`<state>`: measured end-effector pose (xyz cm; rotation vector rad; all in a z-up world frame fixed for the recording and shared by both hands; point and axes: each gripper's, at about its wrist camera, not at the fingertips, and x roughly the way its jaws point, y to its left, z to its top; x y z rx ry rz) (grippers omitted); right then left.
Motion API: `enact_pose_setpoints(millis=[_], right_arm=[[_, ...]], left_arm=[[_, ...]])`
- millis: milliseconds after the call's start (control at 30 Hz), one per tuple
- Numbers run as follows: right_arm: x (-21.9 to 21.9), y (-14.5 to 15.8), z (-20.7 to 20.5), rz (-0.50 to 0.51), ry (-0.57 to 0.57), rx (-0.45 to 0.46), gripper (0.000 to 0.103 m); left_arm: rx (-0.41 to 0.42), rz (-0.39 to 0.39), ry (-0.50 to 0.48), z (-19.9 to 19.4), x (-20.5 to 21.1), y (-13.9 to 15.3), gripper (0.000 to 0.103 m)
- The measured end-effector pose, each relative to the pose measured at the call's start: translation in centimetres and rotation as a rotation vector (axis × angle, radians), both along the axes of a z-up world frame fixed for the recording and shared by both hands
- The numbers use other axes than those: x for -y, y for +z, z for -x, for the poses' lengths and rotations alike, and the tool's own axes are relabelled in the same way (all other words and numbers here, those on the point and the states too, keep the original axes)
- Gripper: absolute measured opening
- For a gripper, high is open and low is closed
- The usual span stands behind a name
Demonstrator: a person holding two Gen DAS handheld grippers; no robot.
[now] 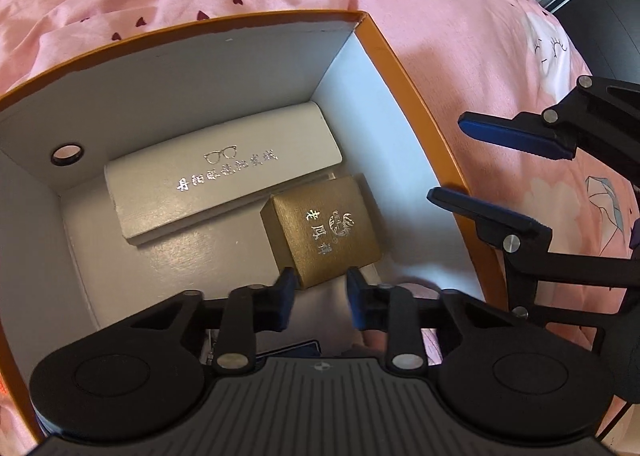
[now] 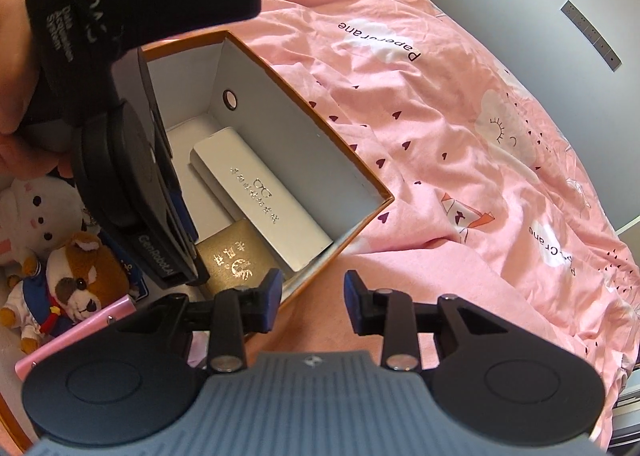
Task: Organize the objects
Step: 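Lower the gold box into the box beside the glasses case with the left gripper, then open the left gripper and lift both grippers out of the box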
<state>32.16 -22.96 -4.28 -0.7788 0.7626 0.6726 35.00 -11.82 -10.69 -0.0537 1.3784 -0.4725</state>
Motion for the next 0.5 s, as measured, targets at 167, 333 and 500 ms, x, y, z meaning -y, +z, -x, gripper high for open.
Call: enact_pose_setpoints(millis=[167,333,500], right_arm=[[0.12,-0.14,0.00,0.000,-0.001,-0.010,0.035],[0.07,-0.41,-0.05,0.005,0.001,-0.024,0.035],[0.05,-0.21,0.07,0.006,0.000,-0.025,0.035]], left_arm=[[0.021,-0.001,-0.029,-0.14,0.66,-0.12,0.016],[0.039,-0.009,-0.043,-0.52,0.94,0.10,0.015],[0.048,-0.003,-0.037,-0.34,0.53,0.36,0.016]])
